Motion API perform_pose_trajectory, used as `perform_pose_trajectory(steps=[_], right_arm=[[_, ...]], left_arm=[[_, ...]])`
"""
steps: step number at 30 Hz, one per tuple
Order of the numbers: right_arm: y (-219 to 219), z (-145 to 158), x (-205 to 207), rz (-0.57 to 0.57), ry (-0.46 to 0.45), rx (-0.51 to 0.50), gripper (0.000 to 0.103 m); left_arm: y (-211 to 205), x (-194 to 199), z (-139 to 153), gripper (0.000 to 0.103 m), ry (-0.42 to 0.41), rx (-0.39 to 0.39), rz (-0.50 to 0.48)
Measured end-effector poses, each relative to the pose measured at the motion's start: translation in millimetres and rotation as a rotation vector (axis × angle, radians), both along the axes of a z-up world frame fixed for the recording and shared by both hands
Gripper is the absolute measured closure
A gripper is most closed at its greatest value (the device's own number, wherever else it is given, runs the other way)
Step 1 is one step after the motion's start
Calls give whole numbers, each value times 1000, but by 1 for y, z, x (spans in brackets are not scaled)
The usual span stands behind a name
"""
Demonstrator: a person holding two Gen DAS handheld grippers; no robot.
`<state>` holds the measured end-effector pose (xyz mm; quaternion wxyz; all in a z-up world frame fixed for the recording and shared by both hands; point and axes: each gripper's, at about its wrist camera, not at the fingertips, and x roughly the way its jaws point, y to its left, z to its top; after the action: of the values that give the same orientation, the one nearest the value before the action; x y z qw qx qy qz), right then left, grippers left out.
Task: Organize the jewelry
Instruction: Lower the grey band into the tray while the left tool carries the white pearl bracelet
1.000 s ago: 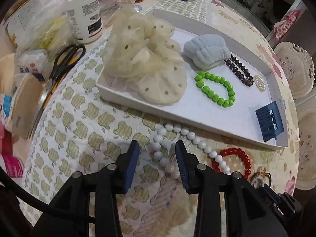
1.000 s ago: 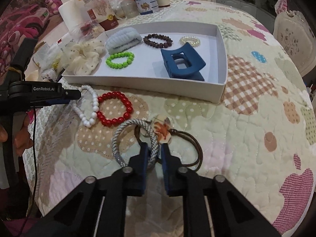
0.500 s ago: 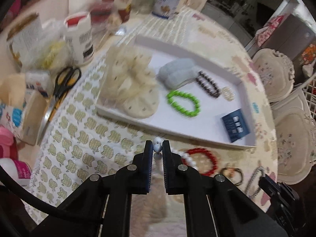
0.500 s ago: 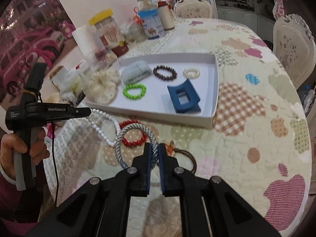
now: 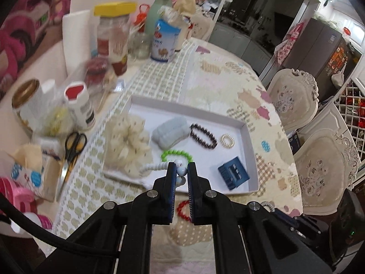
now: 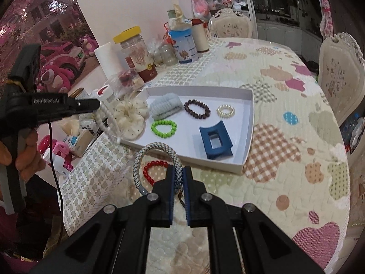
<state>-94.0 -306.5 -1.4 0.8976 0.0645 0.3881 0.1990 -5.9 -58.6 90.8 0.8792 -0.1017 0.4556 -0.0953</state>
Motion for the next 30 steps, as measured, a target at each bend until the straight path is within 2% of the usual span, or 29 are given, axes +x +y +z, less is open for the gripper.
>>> perform_pose_trajectory(steps=[11,30], right_arm=[[7,4,27,-1,1,-7,96],[32,-31,98,-5,102,-9,96]], left_arm=[[-19,32,10,95,-25,29,-33],[-21,122,1,95,-6,57,-33]])
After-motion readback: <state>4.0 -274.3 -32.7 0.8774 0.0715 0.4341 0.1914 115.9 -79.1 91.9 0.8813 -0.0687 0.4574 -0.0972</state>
